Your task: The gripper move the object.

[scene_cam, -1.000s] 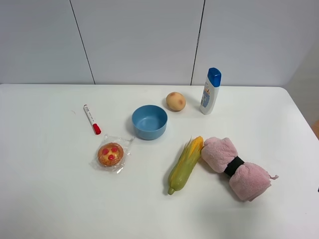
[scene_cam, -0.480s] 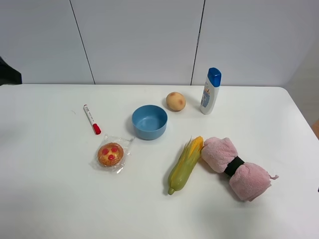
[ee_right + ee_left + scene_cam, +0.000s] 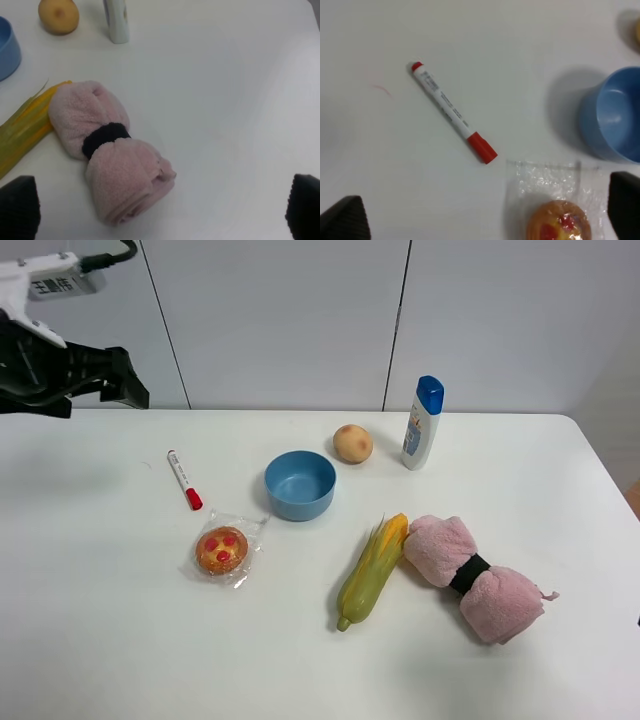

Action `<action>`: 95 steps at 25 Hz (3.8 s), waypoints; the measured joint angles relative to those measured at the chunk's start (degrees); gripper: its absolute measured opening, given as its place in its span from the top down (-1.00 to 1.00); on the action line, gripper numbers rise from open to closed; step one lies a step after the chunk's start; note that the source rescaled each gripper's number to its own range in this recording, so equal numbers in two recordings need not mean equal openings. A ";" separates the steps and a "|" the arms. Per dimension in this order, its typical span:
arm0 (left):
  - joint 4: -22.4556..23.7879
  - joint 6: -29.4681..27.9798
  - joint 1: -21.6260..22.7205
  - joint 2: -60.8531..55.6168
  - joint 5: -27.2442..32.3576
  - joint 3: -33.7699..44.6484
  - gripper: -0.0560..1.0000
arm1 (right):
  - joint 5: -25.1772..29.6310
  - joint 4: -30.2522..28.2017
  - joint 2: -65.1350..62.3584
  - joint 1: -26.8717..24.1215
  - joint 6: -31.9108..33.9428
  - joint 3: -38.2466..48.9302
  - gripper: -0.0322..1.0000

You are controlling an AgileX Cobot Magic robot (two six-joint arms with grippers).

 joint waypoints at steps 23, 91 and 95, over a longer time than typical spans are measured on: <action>10.18 -9.78 -4.16 27.90 5.42 -18.83 -0.92 | 0.00 0.00 0.00 0.00 0.00 0.00 -1.00; 12.88 -3.72 -4.16 39.49 1.81 -19.40 0.89 | 0.00 0.00 0.00 0.00 0.00 0.00 -1.00; 12.66 2.70 -4.88 36.62 2.19 -19.40 0.89 | 0.00 0.00 0.00 0.00 0.00 0.00 -1.00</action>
